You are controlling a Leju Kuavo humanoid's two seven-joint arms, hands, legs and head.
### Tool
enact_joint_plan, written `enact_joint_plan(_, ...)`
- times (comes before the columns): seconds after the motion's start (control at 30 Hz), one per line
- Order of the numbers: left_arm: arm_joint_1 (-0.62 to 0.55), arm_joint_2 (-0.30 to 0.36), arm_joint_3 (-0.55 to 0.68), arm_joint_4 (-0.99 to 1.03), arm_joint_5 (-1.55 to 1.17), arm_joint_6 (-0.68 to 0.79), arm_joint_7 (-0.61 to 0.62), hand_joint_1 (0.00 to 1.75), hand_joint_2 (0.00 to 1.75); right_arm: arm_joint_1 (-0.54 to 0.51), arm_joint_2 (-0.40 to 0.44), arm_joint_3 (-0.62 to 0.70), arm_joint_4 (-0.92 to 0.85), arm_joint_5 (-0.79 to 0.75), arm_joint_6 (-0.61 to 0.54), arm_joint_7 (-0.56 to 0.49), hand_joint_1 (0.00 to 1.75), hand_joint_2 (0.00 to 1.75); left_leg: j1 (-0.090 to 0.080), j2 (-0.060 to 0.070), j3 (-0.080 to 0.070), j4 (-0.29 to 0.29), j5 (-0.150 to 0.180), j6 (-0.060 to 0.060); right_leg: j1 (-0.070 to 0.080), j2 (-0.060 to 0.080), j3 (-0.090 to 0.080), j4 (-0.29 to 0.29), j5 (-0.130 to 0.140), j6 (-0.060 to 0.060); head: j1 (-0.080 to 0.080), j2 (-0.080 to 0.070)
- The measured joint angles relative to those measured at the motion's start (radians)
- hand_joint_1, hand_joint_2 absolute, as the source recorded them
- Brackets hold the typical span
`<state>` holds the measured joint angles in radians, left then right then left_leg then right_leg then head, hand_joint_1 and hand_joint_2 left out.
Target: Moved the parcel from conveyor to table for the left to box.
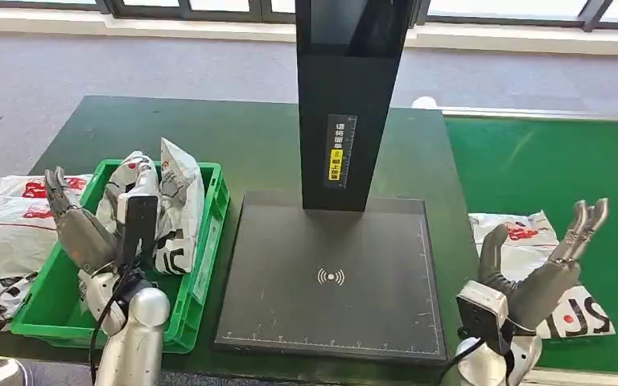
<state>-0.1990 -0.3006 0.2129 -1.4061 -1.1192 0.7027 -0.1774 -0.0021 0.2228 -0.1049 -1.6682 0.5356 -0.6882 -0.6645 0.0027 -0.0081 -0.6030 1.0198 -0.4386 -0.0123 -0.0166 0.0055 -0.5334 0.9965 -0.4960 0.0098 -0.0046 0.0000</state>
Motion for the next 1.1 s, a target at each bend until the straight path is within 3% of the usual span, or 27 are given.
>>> enact_joint_plan(0.13, 0.001, 0.0, 0.001, -0.033, 0.046, 0.0, -0.03, 0.0, 0.0, -0.008, -0.001, 0.0, 0.01, -0.004, 0.001, -0.001, 0.0, 1.75, 0.0, 0.0, 0.0, 0.0, 0.0, 0.0, 0.0, 0.0, 0.0, 0.0, 0.0, 0.0, 0.0, 0.0)
enact_joint_plan(0.27, 0.004, 0.0, 0.01, -0.096, 0.306, 0.0, -0.221, 0.0, 0.0, -0.019, -0.001, 0.0, 0.021, -0.006, 0.006, -0.004, 0.0, 1.75, 0.0, 0.0, 0.0, 0.0, 0.0, 0.0, 0.0, 0.0, 0.0, 0.0, 0.0, 0.0, 0.0, 0.0)
enact_joint_plan(0.3, 0.004, 0.0, 0.01, -0.103, 0.366, 0.0, -0.265, 0.0, 1.75, -0.021, -0.002, 0.0, 0.024, -0.006, 0.006, -0.005, 0.0, 1.75, 0.0, -0.001, 0.0, 0.0, 0.0, 0.0, 0.0, 0.0, 0.0, 0.0, 0.0, 0.0, 0.0, 0.0)
enact_joint_plan(0.47, 0.004, 0.0, -0.021, -0.123, 0.659, -0.046, -0.409, 0.0, 1.75, -0.035, -0.003, -0.001, 0.037, -0.001, 0.006, -0.001, 0.0, 1.75, 0.0, -0.001, 0.0, 0.0, 0.0, 0.0, 0.0, 0.0, 0.0, 0.0, 0.0, 0.0, 0.0, 0.0)
enact_joint_plan(0.63, 0.042, 0.015, -0.149, -0.208, 1.199, -0.55, -0.451, 0.0, 1.75, -0.082, -0.025, -0.075, 0.101, 0.173, -0.003, 0.129, 0.0, 1.75, 0.0, -0.002, 0.0, 0.0, 0.0, 0.0, 0.0, 0.0, 0.001, 0.0, 0.001, 0.001, 0.0, 0.0)
enact_joint_plan(0.8, 0.085, 0.024, -0.21, -0.273, 1.282, -0.727, -0.438, 0.0, 1.75, -0.14, -0.063, -0.171, 0.216, 0.348, -0.005, 0.244, 0.0, 1.75, -0.001, -0.002, 0.0, 0.001, 0.0, 0.0, -0.001, 0.0, 0.001, 0.0, 0.001, 0.001, 0.0, 0.0)
enact_joint_plan(1.0, 0.098, 0.029, -0.253, -0.305, 1.34, -0.847, -0.415, 0.0, 1.75, -0.2, -0.087, -0.285, 0.346, 0.658, -0.008, 0.484, 0.0, 1.75, -0.001, -0.002, 0.0, 0.001, 0.0, 0.0, -0.001, -0.001, 0.0, 0.0, 0.001, 0.001, 0.0, 0.0)
enact_joint_plan(1.1, 0.1, 0.031, -0.273, -0.308, 1.357, -0.882, -0.406, 0.0, 1.75, -0.224, -0.101, -0.343, 0.43, 0.698, -0.005, 0.57, 0.0, 1.75, -0.001, -0.003, 0.0, 0.001, 0.0, 0.0, -0.001, -0.001, 0.001, 0.0, 0.001, 0.001, 0.0, 0.0)
